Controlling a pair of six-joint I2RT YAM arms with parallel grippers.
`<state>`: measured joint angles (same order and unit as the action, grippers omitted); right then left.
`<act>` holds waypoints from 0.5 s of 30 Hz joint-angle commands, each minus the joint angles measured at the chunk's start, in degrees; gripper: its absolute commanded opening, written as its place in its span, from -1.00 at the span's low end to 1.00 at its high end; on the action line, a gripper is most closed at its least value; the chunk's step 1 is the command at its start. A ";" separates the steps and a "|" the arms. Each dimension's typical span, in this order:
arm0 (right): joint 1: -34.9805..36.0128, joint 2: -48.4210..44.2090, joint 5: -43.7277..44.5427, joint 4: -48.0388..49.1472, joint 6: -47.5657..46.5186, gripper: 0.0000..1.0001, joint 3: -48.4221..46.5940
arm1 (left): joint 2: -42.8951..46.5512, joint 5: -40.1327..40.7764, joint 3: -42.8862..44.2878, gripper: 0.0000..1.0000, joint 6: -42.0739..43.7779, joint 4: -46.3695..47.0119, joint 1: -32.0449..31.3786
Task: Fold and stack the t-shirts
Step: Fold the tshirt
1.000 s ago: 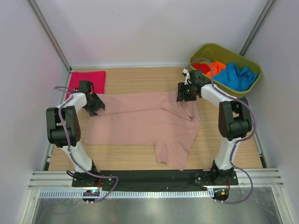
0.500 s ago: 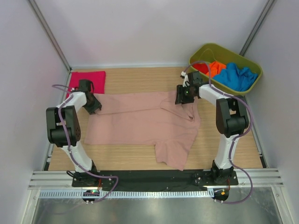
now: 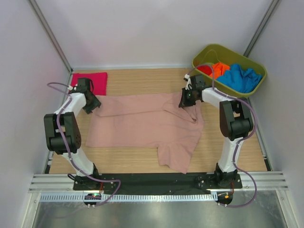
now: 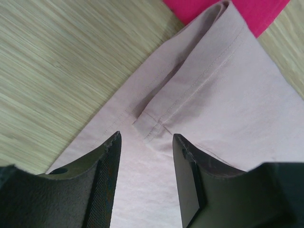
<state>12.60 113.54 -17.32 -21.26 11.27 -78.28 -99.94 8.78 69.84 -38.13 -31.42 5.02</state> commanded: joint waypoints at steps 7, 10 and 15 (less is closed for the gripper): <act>4.27 -12.10 0.44 -1.51 5.08 -0.87 12.34 | 2.82 -0.59 4.25 0.00 3.23 0.30 0.08; 4.71 -15.71 2.11 -0.72 5.34 -0.70 15.78 | 2.38 -3.32 4.34 0.04 4.82 1.01 0.08; 4.71 -18.87 6.33 -6.16 5.25 -0.29 14.83 | 0.54 -4.99 4.42 0.06 7.45 1.01 -0.01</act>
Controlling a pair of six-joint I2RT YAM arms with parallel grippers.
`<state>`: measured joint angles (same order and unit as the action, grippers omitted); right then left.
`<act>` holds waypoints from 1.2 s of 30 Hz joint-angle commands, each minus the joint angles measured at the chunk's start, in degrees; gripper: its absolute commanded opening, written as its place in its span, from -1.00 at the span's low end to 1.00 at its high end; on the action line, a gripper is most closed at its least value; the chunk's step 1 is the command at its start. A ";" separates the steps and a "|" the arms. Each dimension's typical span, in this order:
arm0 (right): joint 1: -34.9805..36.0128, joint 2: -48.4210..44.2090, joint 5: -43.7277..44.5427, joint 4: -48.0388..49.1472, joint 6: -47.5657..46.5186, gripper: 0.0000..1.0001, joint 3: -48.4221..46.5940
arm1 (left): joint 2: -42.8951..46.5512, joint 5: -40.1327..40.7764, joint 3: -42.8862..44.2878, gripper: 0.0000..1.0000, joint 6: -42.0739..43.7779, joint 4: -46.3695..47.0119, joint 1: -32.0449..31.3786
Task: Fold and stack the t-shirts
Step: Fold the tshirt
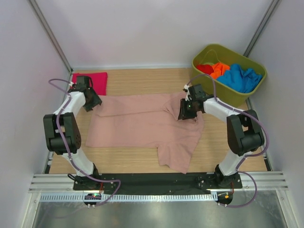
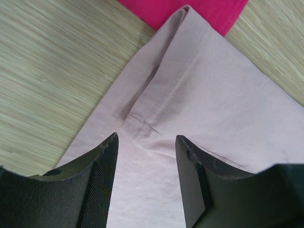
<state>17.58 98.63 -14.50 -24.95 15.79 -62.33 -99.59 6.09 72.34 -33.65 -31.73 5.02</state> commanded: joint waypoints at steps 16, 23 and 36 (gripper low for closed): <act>3.16 -2.92 5.80 2.45 4.42 -0.10 -0.70 | -7.63 -5.12 4.83 0.10 8.69 2.55 -0.01; 5.70 -0.72 10.63 2.63 4.60 -0.07 -1.83 | -9.13 -3.54 4.75 0.04 8.25 0.44 -0.36; 7.38 -0.19 13.98 4.20 5.91 -0.12 -0.78 | -9.57 -2.31 5.80 -0.75 7.02 -1.76 -1.06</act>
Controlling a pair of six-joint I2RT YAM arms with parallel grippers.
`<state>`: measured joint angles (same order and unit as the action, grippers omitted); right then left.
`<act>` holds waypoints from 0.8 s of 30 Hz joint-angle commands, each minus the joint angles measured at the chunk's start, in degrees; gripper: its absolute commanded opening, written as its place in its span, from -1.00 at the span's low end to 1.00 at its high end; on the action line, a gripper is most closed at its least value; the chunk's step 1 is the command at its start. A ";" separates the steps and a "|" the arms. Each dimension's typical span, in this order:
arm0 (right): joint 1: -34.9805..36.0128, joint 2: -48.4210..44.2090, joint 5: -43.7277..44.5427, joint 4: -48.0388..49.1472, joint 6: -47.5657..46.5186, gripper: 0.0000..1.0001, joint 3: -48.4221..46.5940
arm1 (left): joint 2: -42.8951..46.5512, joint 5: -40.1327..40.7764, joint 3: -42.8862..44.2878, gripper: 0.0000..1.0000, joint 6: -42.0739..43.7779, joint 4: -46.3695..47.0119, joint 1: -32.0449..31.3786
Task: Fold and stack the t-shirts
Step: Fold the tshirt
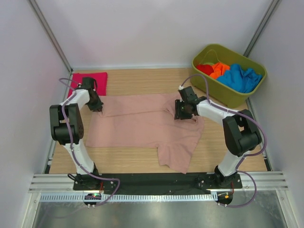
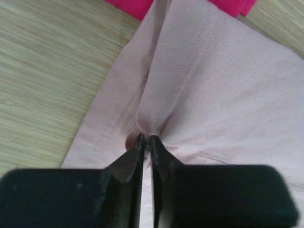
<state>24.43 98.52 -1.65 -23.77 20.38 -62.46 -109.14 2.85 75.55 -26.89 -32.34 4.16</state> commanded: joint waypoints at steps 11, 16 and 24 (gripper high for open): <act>0.98 3.26 1.39 4.70 5.10 -0.52 -1.88 | 2.09 4.97 4.26 -1.00 0.53 -1.50 -0.21; 0.97 0.63 2.97 4.87 5.72 -0.98 -2.06 | 2.35 5.41 5.13 -0.99 0.53 -1.76 -0.21; 1.33 -4.12 0.16 4.26 6.16 -0.97 -0.30 | 5.25 11.30 4.70 -0.99 0.18 -3.70 -0.30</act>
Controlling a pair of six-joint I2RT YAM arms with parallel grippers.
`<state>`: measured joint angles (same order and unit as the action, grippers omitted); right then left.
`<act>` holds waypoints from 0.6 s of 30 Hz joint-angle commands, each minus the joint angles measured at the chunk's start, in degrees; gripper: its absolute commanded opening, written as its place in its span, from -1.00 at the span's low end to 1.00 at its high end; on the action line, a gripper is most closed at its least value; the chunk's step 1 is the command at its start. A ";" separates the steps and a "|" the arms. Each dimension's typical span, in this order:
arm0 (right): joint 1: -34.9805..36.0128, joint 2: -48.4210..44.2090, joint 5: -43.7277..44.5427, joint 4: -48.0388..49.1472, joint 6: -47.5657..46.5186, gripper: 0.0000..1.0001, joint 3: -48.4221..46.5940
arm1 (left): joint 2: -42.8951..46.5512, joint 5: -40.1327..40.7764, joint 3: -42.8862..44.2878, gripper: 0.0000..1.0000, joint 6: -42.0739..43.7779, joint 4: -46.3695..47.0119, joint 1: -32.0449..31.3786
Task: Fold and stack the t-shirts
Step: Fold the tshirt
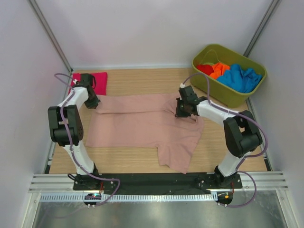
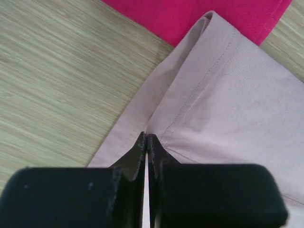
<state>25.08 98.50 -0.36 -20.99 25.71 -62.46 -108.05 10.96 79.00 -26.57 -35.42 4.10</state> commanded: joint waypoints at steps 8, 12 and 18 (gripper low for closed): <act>1.11 -8.93 -3.07 4.65 3.90 -0.97 2.08 | 3.81 4.24 2.99 -1.00 0.11 0.62 -0.14; 1.98 -10.52 -2.80 4.29 4.52 -0.98 2.95 | 3.29 5.03 3.36 -1.00 -0.33 0.35 -0.23; 4.27 -9.46 -1.66 6.05 5.83 -0.97 8.21 | -1.02 8.20 2.82 -1.00 0.72 1.93 -0.05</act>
<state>28.27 89.95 -2.68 -16.88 29.69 -57.63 -106.94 15.59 80.40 -26.52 -35.14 3.97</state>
